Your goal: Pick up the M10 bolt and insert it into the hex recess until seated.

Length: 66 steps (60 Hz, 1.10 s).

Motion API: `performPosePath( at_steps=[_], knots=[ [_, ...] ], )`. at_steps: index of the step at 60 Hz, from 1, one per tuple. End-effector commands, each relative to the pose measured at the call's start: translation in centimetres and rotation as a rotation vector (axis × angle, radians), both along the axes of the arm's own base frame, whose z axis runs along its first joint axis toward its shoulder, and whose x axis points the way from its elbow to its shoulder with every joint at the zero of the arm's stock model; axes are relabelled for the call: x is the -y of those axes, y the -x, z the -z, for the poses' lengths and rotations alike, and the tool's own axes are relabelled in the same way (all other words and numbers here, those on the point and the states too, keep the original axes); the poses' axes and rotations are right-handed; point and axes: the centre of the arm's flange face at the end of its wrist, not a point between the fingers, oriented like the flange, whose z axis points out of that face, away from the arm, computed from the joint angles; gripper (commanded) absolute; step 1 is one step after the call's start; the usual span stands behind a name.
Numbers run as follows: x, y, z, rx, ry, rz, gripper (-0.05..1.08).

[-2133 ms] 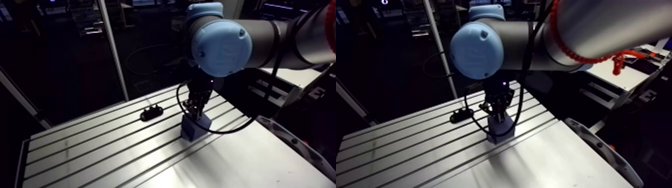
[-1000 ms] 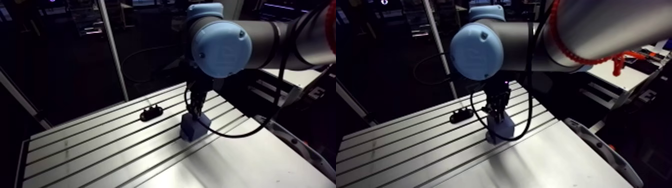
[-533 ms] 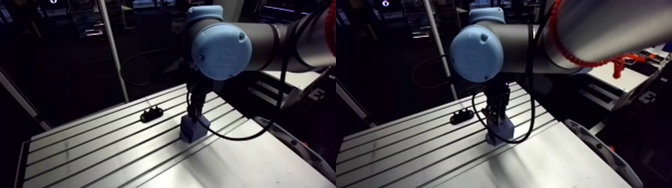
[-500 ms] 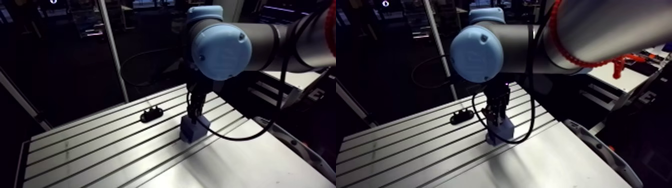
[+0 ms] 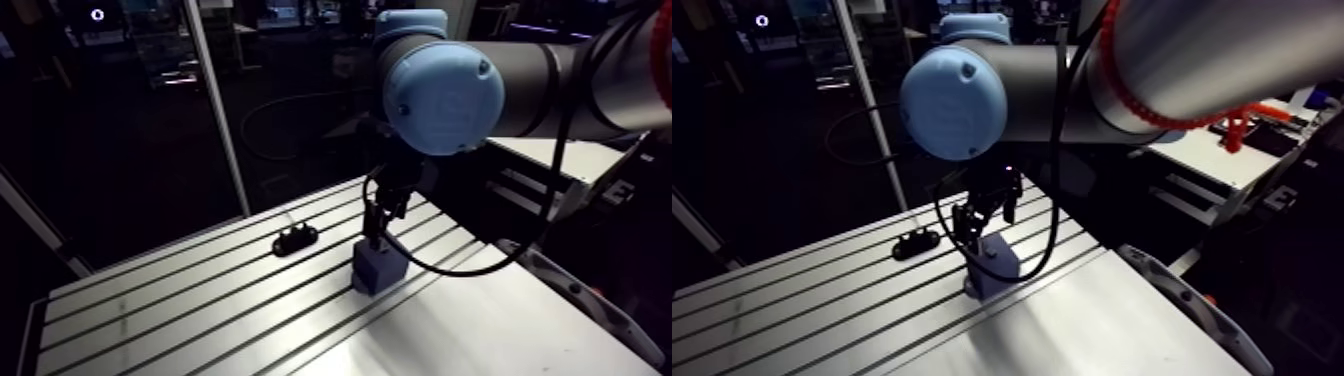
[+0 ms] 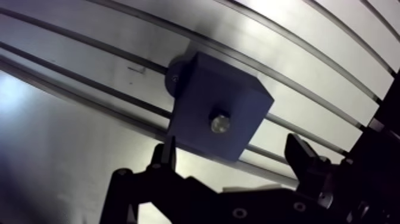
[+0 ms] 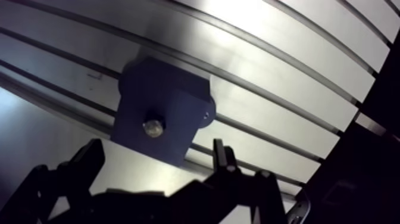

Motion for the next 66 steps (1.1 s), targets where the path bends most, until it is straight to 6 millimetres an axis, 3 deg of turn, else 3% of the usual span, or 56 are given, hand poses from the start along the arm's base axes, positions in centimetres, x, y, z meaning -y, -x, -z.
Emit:
performPosePath(
  at_steps=[1, 9, 20, 22, 24, 25, 26, 28, 29, 30, 31, 32, 33, 36, 48, 66],
  knots=[
    [-0.1, -1.0, -1.3, 0.021, 0.002, 0.224, 0.02],
    [0.1, -1.3, -2.8, 0.034, -0.015, 0.393, 0.01],
    [0.2, -1.4, -3.8, 0.028, -0.031, 0.466, 0.02],
    [0.1, -1.3, -3.7, 0.030, -0.032, 0.476, 0.16],
    [0.1, -1.3, -3.7, 0.030, -0.032, 0.476, 0.16],
    [0.1, -1.2, -3.6, 0.032, -0.032, 0.479, 0.28],
    [0.1, -1.2, -3.6, 0.032, -0.032, 0.479, 0.28],
    [0.0, -1.1, -3.2, 0.038, -0.032, 0.492, 0.46],
    [0.0, -1.1, -3.2, 0.038, -0.032, 0.492, 0.46],
    [-0.1, -1.0, -3.0, 0.043, -0.031, 0.497, 0.57],
    [-0.1, -1.0, -3.0, 0.043, -0.031, 0.497, 0.57],
    [-0.1, -0.9, -2.9, 0.046, -0.032, 0.500, 0.67],
    [-0.1, -0.9, -2.9, 0.046, -0.032, 0.500, 0.67],
    [-0.3, -0.8, -2.9, 0.047, -0.036, 0.500, 0.84],
    [-0.3, -0.5, -3.3, 0.042, -0.031, 0.478, 1.01],
    [0.7, -0.8, -2.1, 0.116, -0.007, 0.460, 1.05]
  ],
)
